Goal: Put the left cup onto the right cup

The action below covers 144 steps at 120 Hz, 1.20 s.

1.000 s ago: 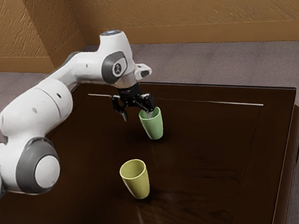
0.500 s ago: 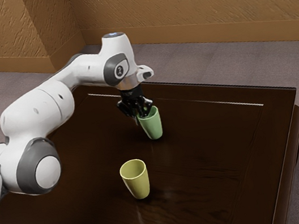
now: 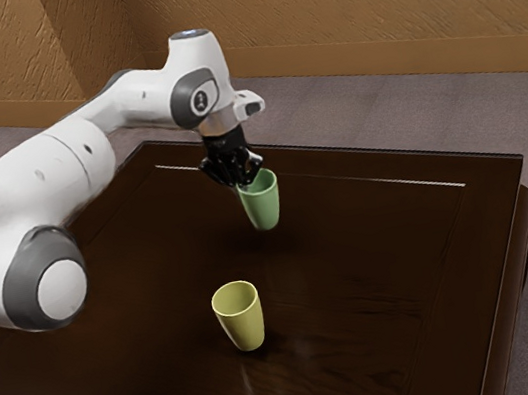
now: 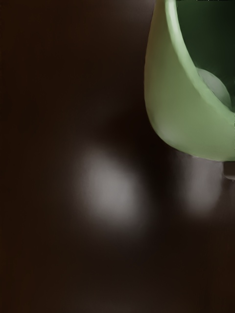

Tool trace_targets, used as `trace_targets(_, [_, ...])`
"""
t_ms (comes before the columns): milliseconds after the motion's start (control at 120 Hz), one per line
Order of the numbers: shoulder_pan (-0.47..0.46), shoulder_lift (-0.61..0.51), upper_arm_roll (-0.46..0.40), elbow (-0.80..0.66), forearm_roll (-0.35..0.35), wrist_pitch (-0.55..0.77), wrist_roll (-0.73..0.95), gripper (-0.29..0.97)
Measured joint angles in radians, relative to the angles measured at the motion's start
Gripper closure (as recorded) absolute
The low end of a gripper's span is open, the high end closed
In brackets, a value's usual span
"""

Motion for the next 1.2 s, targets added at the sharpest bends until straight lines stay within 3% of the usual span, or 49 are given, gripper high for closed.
trace_targets(183, [-0.004, -0.101, 0.000, -0.087, 0.001, 0.000, -0.014, 0.78])
trace_targets(1200, [-0.093, -0.728, 0.000, -0.898, -0.009, 0.094, -0.158, 0.78])
